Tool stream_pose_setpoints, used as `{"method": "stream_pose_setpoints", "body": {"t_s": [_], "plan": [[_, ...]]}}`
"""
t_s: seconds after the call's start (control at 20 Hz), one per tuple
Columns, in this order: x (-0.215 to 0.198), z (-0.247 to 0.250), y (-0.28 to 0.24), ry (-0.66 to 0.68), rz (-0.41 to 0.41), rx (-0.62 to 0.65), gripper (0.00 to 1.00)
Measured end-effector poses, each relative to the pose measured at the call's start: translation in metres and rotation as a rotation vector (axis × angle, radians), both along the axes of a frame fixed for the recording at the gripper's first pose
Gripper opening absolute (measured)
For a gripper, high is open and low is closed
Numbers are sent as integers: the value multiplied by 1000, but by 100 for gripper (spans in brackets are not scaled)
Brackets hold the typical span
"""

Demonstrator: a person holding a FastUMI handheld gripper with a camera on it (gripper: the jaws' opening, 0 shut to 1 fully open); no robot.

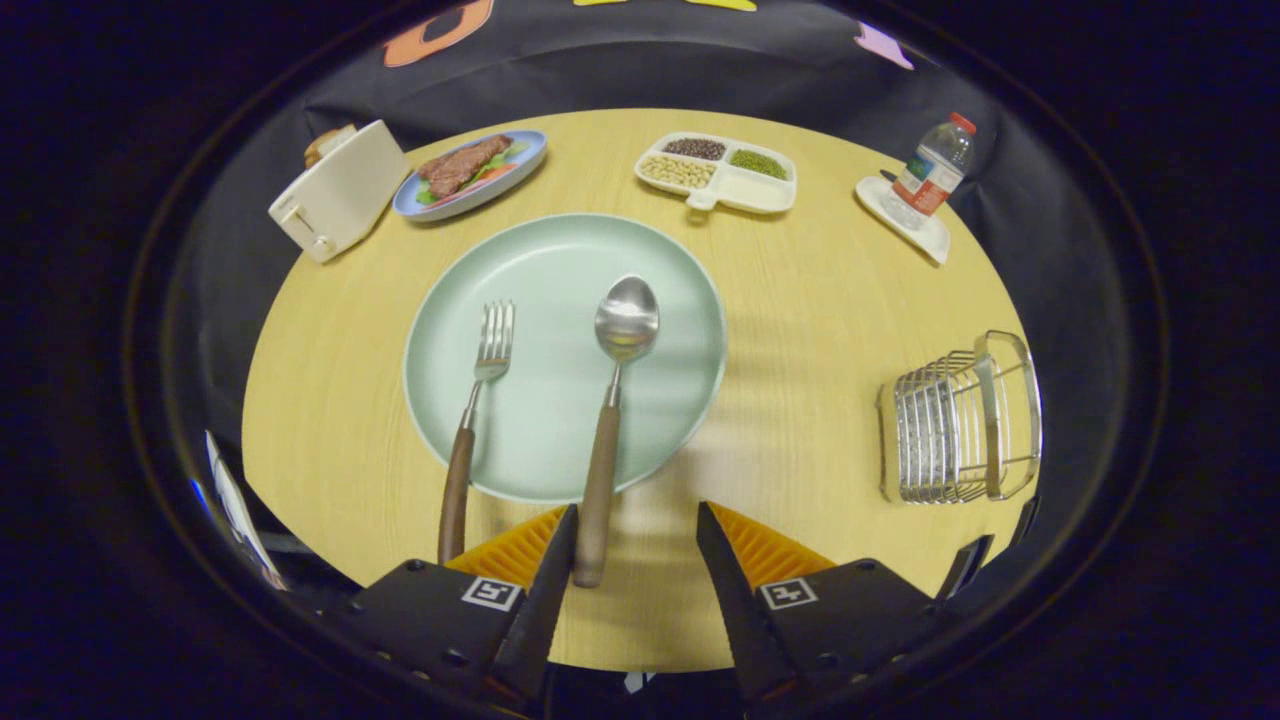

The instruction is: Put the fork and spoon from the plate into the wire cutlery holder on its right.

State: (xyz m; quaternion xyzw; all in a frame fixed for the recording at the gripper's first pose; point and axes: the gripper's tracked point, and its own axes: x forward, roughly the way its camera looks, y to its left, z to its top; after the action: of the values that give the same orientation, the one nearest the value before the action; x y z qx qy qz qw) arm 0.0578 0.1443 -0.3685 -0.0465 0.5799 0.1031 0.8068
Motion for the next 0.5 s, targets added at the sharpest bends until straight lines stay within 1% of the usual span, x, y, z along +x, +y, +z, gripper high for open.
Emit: {"method": "stream_pose_setpoints", "body": {"t_s": [0.05,0.1,0.25,0.35,0.4,0.45,0.5], "plan": [[2,-3,-3,12,0,-24,69],[4,-5,-4,23,2,-43,62],[7,-12,-7,64,-5,-71,47],[7,-17,-10,105,9,-91,37],[8,-19,-10,124,14,-94,36],[9,-19,-7,132,21,-74,36],[9,-21,-7,136,24,-82,35]]}}
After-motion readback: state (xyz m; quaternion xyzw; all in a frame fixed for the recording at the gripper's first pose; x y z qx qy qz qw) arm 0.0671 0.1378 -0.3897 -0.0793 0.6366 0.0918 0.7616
